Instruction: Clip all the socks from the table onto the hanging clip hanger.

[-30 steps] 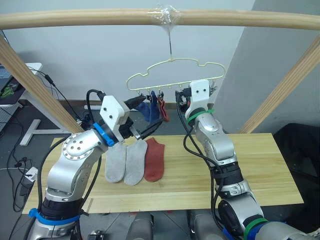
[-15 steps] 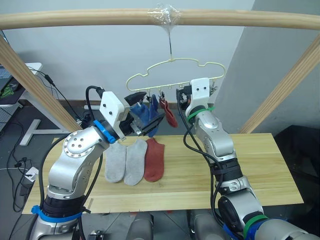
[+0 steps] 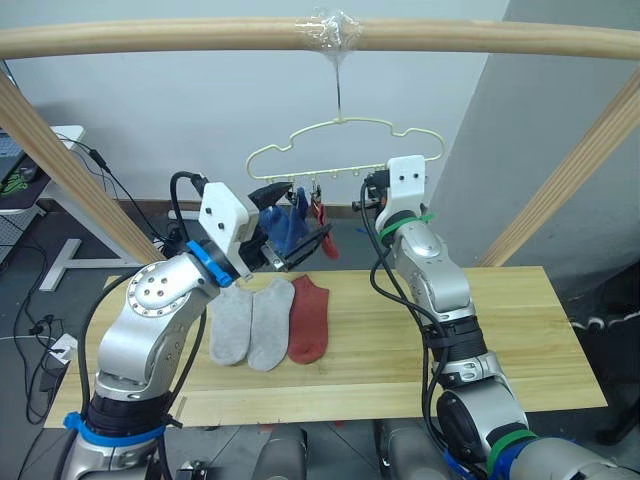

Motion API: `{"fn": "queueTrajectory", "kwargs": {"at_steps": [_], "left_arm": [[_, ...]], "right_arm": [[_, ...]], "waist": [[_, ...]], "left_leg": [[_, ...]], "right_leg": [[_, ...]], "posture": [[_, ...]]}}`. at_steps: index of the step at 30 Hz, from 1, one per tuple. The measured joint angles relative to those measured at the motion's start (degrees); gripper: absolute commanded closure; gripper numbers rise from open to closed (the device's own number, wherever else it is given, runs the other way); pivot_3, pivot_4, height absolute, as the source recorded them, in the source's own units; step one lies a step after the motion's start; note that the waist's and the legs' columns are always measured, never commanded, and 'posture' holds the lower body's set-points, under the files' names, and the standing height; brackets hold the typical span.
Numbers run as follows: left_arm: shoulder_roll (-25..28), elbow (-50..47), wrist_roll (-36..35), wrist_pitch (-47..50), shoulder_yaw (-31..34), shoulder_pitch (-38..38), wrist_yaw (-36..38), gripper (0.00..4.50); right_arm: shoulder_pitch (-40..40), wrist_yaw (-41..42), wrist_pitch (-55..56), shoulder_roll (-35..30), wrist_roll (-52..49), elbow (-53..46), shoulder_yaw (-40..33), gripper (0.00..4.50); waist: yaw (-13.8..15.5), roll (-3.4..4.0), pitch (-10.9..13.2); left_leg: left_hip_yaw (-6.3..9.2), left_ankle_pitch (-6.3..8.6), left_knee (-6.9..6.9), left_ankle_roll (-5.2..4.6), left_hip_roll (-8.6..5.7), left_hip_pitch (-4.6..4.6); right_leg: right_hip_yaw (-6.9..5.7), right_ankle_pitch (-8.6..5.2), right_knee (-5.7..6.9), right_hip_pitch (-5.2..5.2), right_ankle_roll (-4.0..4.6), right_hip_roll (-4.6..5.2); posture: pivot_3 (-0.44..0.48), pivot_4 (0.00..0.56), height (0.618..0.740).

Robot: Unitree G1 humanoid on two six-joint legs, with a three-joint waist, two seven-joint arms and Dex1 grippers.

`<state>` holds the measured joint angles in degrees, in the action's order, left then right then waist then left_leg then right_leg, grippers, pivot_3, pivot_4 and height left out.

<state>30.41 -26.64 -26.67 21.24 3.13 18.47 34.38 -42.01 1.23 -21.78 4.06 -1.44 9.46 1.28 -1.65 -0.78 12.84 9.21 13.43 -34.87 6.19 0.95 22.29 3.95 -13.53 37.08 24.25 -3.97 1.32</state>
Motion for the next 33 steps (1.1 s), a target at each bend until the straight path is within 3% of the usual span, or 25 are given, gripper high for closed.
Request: {"fn": "queueTrajectory", "kwargs": {"at_steps": [6, 8, 12, 18, 25, 31, 33], "left_arm": [[-0.5, 0.8, 2.1, 5.1, -2.3, -6.6, -2.8, 0.00], [-2.9, 6.3, 5.2, 7.5, -4.9, -11.3, -6.2, 0.00], [-8.3, 16.7, 11.9, 1.5, -8.8, -14.1, -9.4, 0.00], [-16.2, 35.8, 20.9, -5.4, -13.9, -7.4, -14.6, 0.00], [-22.9, 54.3, 24.9, -9.4, -13.5, 2.7, -19.4, 0.00], [-23.4, 58.9, 25.9, -8.8, -11.7, 5.5, -20.8, 0.00], [-23.4, 59.0, 25.7, -6.8, -11.6, 6.0, -19.2, 0.40]], "right_arm": [[0.3, 2.0, -1.3, -1.0, -0.3, -1.1, 0.6, 4.48], [0.9, 3.6, -1.9, -1.7, -1.0, -2.3, 0.6, 4.48], [2.5, 4.4, -2.7, -2.8, -1.1, -4.4, 0.7, 4.48], [3.6, 4.0, -4.9, -2.4, -1.5, -6.7, 1.2, 4.48], [4.9, 3.3, -6.8, -2.3, -1.5, -9.4, 1.4, 4.48], [4.9, 3.0, -7.8, -2.4, -1.5, -10.4, 1.8, 4.48], [4.9, 2.5, -7.9, -2.5, -1.5, -10.4, 1.7, 4.50]], "waist": [[-0.1, 0.04, 0.0], [-0.2, 0.04, 0.0], [0.3, 0.04, 0.0], [0.1, 0.05, 0.0], [-0.1, 0.05, 0.0], [-0.4, 0.05, 0.0], [-0.4, 0.07, -0.1]], "left_leg": [[-0.04, 0.01, 0.00, -0.01, -0.01, -0.11], [-0.03, 0.01, 0.01, -0.02, -0.01, -0.12], [0.04, 0.00, -0.01, -0.01, -0.01, -0.07], [0.02, -0.02, -0.04, -0.03, -0.02, -0.13], [0.03, -0.02, -0.04, -0.03, -0.04, -0.10], [0.03, -0.02, -0.03, -0.03, -0.04, -0.17], [0.02, -0.02, -0.03, -0.03, -0.04, -0.25]], "right_leg": [[0.05, 0.00, -0.01, -0.07, 0.00, 0.01], [0.04, -0.01, 0.01, -0.05, 0.00, 0.00], [-0.04, 0.00, 0.03, -0.05, 0.00, 0.00], [-0.02, -0.05, 0.06, -0.09, -0.24, 0.00], [-0.02, 0.05, 0.04, -0.11, -0.10, 0.02], [-0.02, 0.04, 0.08, -0.11, -0.11, 0.01], [-0.02, -0.09, 0.07, -0.20, -0.32, 0.01]], "posture": [[0.114, 0.199, 0.740], [0.107, 0.200, 0.740], [0.102, 0.198, 0.740], [0.068, 0.206, 0.740], [0.051, 0.211, 0.740], [0.039, 0.213, 0.740], [0.039, 0.213, 0.740]]}}
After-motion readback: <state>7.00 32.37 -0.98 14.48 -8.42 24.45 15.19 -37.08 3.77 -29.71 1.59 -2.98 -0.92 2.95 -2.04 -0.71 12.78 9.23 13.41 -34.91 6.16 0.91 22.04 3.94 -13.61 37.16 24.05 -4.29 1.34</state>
